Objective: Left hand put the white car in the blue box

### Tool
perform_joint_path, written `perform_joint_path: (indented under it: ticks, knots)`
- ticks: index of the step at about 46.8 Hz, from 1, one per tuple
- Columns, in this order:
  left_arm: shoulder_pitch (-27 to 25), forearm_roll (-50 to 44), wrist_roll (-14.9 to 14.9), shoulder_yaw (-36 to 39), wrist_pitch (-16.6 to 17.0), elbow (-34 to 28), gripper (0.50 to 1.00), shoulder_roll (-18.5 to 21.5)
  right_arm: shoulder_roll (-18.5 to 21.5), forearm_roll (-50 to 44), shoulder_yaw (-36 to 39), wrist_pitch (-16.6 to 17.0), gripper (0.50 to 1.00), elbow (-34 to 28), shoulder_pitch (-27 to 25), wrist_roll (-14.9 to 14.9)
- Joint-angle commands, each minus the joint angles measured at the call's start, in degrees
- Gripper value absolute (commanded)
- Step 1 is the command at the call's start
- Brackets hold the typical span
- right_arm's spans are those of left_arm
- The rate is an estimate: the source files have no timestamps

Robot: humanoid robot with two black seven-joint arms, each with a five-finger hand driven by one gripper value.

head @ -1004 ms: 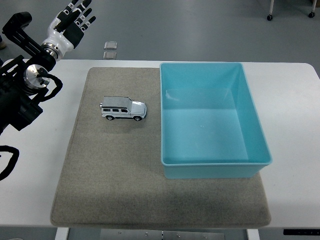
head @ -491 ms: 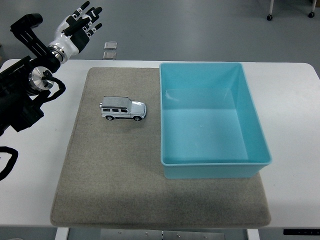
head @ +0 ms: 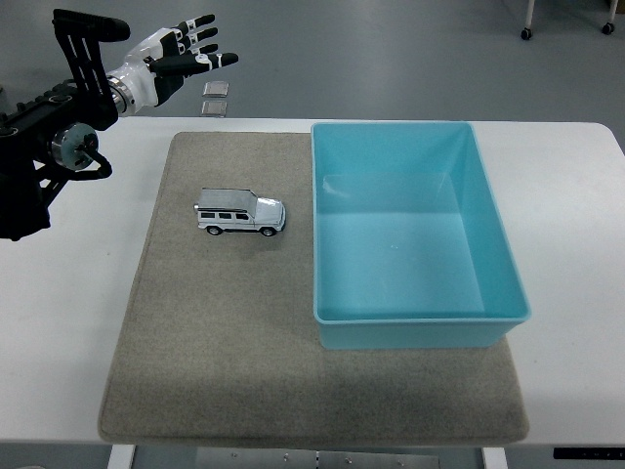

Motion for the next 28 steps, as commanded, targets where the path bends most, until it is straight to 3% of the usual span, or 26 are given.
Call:
perform_joint_path:
  ticks: [1,4,28]
  knots:
    - [-0.56,6.02,0.06,2.45,-0.04,-5.20,0.996,3.08,0.00,0.00,0.00,0.00,0.936,0.00,0.00,-0.05]
    - [-1.71,10.06,-0.03,4.03,0.05,-8.29,0.996,5.36,0.00,0.00,0.00,0.00,0.936,0.00,-0.09,0.04]
    - [-4.08,33.18,0.15,5.27,-1.53,-16.37,0.996,8.00,0.00,0.00,0.00,0.00,0.936,0.00,0.00,0.04]
